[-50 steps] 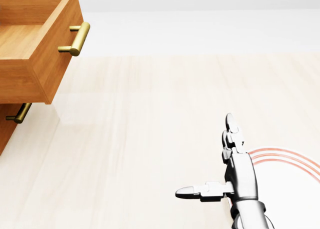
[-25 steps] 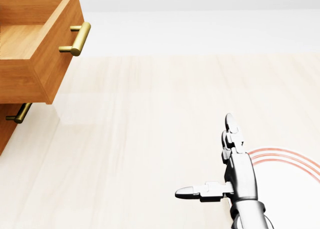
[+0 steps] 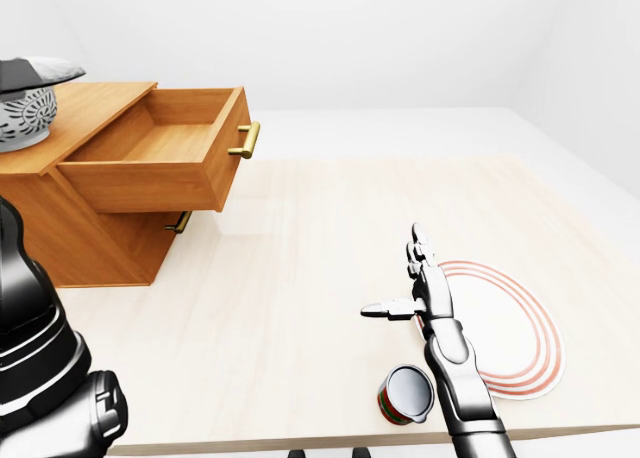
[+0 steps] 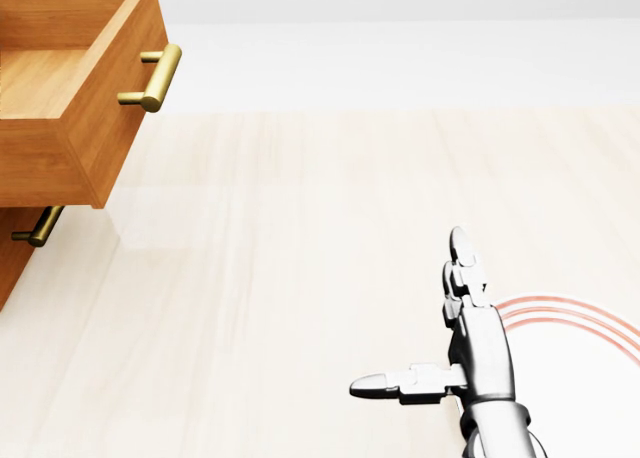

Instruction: Put the bowl on top of the cabinet.

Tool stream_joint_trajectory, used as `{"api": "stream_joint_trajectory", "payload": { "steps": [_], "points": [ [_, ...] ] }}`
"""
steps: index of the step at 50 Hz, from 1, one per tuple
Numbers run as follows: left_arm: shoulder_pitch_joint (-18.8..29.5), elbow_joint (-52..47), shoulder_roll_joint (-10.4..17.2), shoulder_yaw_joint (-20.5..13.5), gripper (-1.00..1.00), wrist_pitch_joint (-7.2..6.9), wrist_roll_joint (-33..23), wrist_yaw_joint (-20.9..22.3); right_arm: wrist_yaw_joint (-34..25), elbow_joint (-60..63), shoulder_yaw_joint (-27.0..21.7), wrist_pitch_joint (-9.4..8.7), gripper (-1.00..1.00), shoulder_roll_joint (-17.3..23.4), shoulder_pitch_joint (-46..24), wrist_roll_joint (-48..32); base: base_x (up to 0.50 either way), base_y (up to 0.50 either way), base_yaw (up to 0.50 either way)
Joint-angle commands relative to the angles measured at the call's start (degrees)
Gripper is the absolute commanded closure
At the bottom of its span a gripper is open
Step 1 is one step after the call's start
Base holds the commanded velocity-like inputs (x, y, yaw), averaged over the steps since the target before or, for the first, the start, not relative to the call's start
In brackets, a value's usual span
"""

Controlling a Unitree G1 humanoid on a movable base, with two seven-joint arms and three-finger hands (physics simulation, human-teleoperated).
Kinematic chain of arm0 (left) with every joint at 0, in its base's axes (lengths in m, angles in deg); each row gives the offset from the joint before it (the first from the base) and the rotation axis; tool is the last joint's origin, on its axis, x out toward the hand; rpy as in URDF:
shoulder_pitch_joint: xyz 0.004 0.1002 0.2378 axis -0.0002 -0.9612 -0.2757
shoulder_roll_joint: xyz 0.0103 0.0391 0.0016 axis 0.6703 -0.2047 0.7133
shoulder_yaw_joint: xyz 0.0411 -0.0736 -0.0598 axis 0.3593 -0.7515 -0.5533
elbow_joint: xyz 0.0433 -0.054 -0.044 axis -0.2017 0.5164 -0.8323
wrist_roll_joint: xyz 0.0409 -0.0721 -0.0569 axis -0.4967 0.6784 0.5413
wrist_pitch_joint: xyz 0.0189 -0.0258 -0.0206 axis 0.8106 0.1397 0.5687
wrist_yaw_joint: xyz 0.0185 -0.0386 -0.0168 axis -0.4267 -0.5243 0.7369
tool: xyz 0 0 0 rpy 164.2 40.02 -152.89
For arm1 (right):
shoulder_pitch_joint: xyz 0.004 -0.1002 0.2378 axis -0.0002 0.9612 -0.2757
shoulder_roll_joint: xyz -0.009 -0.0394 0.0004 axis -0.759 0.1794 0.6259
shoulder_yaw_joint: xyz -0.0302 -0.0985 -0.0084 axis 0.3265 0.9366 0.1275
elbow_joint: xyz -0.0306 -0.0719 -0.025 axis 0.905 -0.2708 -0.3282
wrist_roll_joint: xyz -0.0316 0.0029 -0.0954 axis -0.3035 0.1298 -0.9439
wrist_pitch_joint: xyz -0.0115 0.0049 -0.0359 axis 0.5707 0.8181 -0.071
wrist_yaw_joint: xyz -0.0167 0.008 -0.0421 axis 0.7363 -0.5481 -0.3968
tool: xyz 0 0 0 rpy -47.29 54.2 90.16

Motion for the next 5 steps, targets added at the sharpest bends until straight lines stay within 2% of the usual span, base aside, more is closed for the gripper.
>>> {"api": "stream_joint_trajectory", "payload": {
  "steps": [1,5],
  "points": [
    [-5.6,-19.7,-4.5,-1.1,-1.0,0.0,2.2,6.7,0.0,0.3,0.2,-0.08,-1.0,-0.1,0.1,-0.1,0.0,0.0,0.0],
    [-7.7,-22.8,-6.6,-1.0,-1.0,0.0,1.8,8.1,0.0,0.7,0.3,-0.29,-1.0,-0.1,0.3,-0.2,0.0,0.0,0.0]
  ]
}}
